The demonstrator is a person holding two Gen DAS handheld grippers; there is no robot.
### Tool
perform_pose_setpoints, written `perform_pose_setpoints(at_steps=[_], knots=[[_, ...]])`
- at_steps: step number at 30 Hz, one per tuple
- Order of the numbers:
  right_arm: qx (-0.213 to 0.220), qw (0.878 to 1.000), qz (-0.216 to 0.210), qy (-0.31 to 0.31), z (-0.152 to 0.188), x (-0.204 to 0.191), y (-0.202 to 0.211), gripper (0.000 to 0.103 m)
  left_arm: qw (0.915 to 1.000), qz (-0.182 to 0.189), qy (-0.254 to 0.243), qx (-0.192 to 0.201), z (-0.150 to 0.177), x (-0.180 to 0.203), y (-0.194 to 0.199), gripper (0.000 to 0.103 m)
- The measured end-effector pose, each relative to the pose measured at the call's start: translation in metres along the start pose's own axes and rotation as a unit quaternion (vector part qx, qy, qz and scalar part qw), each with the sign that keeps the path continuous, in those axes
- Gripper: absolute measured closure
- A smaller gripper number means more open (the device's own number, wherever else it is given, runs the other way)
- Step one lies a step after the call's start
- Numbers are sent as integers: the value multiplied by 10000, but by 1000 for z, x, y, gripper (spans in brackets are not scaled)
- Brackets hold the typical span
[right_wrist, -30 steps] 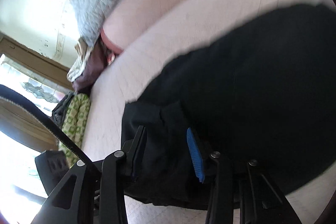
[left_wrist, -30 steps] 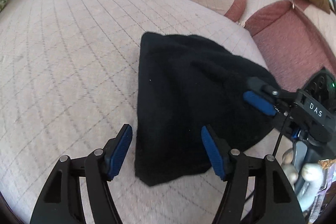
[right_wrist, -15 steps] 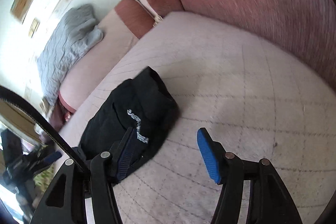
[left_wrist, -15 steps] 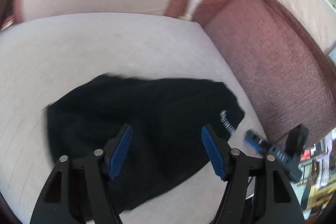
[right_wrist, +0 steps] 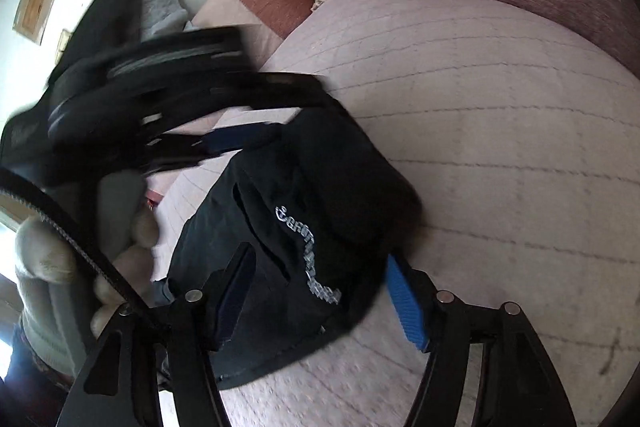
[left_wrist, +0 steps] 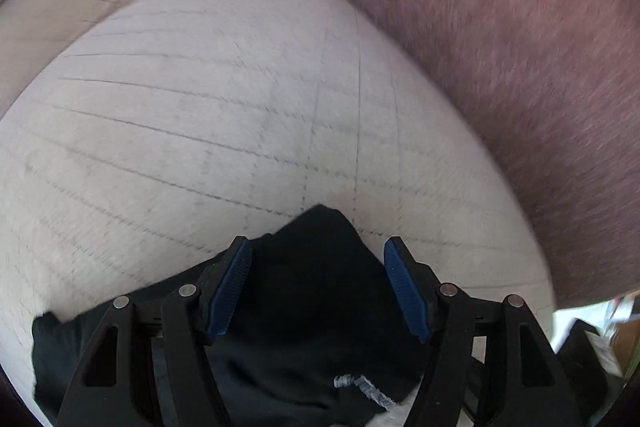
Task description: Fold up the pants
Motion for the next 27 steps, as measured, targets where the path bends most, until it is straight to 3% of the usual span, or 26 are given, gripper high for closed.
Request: perform_pose_setpoints(at_steps=[2,3,4,5,8,16,22,27], knots=[[-9,10000,-50,-21,-2,-4,-5,41,9996,-200,-159,-143,2,3,-10,38],[-82,9999,-96,-48,-1,-5,-8,63,9993,-267,-242,-89,4,4,-9,43],[-165,9998,-78,-93,1,-4,-12,78,9990,-327,-303,-51,5,4,-7,59],[-148,9998,-40,-112,0,-3,-12,79,9987,-379,-349,13,8,2,-2,66],[-7,9997,-248,-81,-3,-13,-3,83,9997,-62,-136,214,15,-6,21,77],[293,9961,-507,654,3,-84,13,84,9911,603,698,959,46,-57,101,78],[191,9875,-824,1331,24,-159,1,84,9702,1099,1553,1499,99,-135,157,78],[-146,9696,-791,2311,61,-219,-32,84,9326,1591,2607,1925,167,-218,174,76]])
Point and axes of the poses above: each gripper's, at about its wrist camera, not at the fingertips, and y roughly against the way its jaws point, x to its right, z to its underside, the point moved 7 cm from there along -y, roughly the way its jaws point, and after that the axes turned 6 degrees about y, right-handed, at the moved point
